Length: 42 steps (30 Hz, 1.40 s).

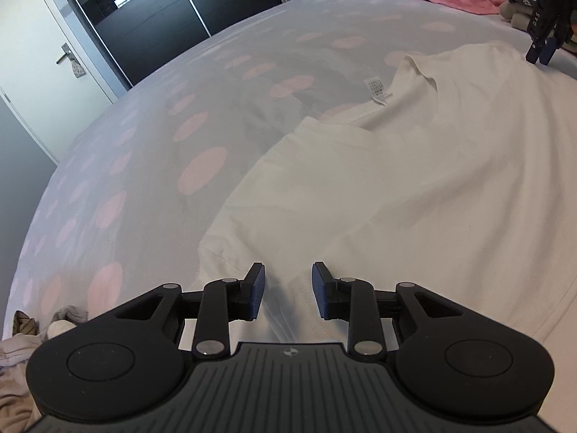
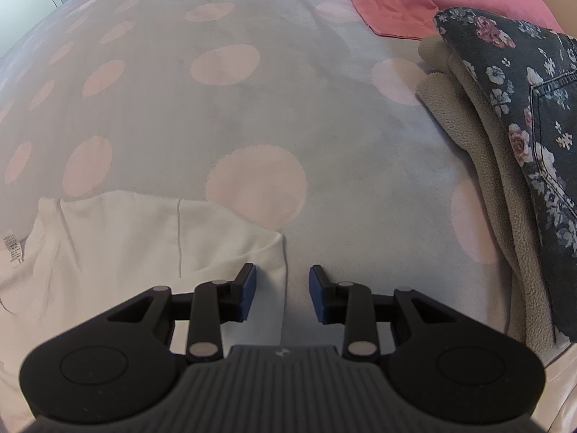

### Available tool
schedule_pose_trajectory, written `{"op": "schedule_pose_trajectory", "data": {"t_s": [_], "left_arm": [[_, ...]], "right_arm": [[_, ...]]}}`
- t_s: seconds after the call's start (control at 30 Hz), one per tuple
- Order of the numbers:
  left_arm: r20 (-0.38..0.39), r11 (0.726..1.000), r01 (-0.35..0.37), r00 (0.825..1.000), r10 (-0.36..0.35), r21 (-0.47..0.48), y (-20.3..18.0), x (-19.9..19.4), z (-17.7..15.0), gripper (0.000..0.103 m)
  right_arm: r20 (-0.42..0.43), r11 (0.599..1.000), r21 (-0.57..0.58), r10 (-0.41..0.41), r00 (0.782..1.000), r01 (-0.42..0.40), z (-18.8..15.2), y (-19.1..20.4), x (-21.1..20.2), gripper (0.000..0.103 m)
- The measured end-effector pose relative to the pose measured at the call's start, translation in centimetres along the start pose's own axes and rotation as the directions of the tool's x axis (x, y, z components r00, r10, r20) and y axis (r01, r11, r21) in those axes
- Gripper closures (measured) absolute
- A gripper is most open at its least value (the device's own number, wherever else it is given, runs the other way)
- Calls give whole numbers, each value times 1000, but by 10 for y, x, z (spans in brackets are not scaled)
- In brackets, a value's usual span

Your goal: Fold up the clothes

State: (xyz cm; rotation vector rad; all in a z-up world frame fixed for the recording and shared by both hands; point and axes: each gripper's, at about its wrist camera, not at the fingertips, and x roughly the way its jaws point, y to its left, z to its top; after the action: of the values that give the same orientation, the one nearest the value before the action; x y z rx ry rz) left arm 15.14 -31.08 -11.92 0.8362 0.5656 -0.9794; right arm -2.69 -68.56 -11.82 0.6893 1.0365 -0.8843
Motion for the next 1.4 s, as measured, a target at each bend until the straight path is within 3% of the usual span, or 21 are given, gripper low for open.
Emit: {"op": "schedule_pose_trajectory", "data": {"t_s": [0.17, 0.3, 0.37, 0.47, 0.63, 0.97, 1.13, 1.27, 1.4], "left_arm": [[-18, 1000, 12, 1000, -13, -12, 3, 6, -4, 75], [-55, 991, 45, 997, -52, -128, 15, 8, -2, 74], [-58, 993, 39, 997, -46, -110, 11, 6, 0, 79], [-51, 999, 25, 998, -27, -30, -4, 2, 1, 98], [-79, 998, 13, 997, -17, -54, -2, 0, 4, 101], [-145, 987, -47, 989, 24, -156, 12, -1, 9, 101], [-163, 982, -71, 986, 42, -175, 16, -6, 12, 91], [-168, 981, -86, 984, 56, -176, 18, -13, 14, 85], [-174, 979, -101, 982, 70, -176, 20, -20, 16, 84]], "right_arm": [[-1, 1000, 3, 7, 1000, -7, 0, -1, 1, 67], [0, 1000, 1, 3, 1000, -3, 0, 0, 0, 67], [1, 1000, 12, 0, 1000, 0, -2, 3, 0, 67], [-1, 1000, 10, 2, 1000, -2, -1, 1, 1, 67], [-1, 1000, 7, 4, 1000, -4, -1, -2, 0, 67], [12, 1000, 19, -6, 1000, 6, -2, -3, -3, 68], [30, 998, 36, -58, 998, 57, -7, -6, -13, 69], [0, 998, 54, -12, 1000, 12, -19, -18, -32, 69], [-33, 999, -6, 53, 998, -53, -48, -16, -60, 69]]}}
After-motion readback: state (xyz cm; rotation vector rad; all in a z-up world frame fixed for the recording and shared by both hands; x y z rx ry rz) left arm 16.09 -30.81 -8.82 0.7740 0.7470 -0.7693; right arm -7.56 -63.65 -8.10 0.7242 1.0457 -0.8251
